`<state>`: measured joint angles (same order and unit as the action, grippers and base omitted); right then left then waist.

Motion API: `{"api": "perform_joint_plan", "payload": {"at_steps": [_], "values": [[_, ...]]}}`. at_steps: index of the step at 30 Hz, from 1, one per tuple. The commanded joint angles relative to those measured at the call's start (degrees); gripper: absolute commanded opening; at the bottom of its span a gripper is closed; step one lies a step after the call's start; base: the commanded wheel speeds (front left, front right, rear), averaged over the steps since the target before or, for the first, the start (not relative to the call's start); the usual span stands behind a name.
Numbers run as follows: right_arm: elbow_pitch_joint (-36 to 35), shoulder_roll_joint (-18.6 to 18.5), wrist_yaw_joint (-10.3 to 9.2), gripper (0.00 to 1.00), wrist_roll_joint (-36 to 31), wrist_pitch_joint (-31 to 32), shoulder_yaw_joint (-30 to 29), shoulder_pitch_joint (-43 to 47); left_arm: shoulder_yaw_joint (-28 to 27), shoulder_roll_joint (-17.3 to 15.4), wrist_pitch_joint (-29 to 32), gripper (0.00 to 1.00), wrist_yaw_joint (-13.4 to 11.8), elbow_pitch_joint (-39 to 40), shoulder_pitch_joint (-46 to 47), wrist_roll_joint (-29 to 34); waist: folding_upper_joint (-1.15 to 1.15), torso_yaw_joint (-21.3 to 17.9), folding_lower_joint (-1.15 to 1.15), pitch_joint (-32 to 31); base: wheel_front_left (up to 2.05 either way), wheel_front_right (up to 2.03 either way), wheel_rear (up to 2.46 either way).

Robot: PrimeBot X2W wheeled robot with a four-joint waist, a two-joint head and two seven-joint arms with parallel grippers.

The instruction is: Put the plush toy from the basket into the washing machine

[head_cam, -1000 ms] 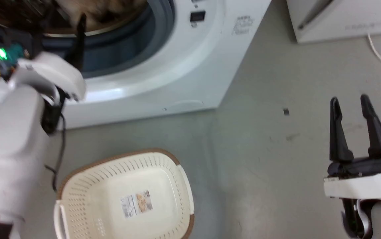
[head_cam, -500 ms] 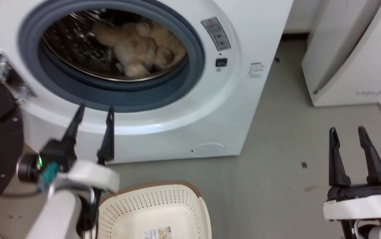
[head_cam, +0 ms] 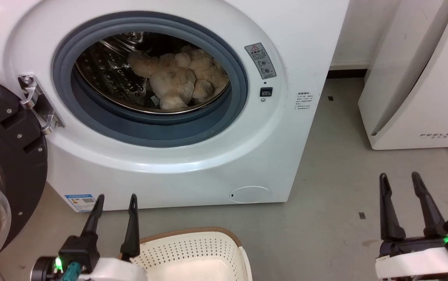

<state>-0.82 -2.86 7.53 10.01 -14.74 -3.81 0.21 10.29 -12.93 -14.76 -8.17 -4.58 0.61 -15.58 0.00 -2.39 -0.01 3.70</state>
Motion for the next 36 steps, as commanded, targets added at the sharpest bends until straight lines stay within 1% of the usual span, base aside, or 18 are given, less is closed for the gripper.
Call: {"api": "perform_joint_plan", "payload": {"at_steps": [1, 5, 8, 9, 36], "values": [[-0.03, -0.01, -0.04, 1.0, 0.22, -0.26, 0.36, 1.11, -0.69, 0.46, -0.23, 1.0, 0.45, 0.16, -1.59, 0.91, 0.0, -0.01, 0.01, -0.1, 0.0, 0.0, 0.0], [0.17, -0.01, -0.04, 1.0, 0.36, -0.26, 0.58, 1.51, -2.36, 1.82, -0.24, 1.0, 1.24, 0.45, -3.01, 1.83, 0.0, 0.01, 0.01, -0.27, 0.0, 0.0, 0.0], [0.26, -0.01, -0.04, 1.0, 0.41, -0.26, 0.65, 1.68, -3.5, 3.09, -0.24, 1.0, 2.43, 0.51, -3.7, 1.79, 0.0, 0.08, 0.01, -0.35, 0.0, 0.0, 0.0], [0.15, 0.0, 0.0, 0.0, 0.15, 0.0, 0.59, 0.78, -3.58, 3.24, 0.0, 0.0, 2.63, 0.3, -3.19, 1.76, 0.0, 0.08, 0.01, -0.36, 0.0, 0.0, 0.0], [0.28, 0.0, -0.01, 0.0, -1.76, 2.77, 1.18, 0.56, -4.76, 4.55, 2.84, 0.0, 3.66, 1.06, -2.69, 4.34, 0.0, 0.52, 0.01, -1.01, 0.0, 0.0, 0.0]]}}
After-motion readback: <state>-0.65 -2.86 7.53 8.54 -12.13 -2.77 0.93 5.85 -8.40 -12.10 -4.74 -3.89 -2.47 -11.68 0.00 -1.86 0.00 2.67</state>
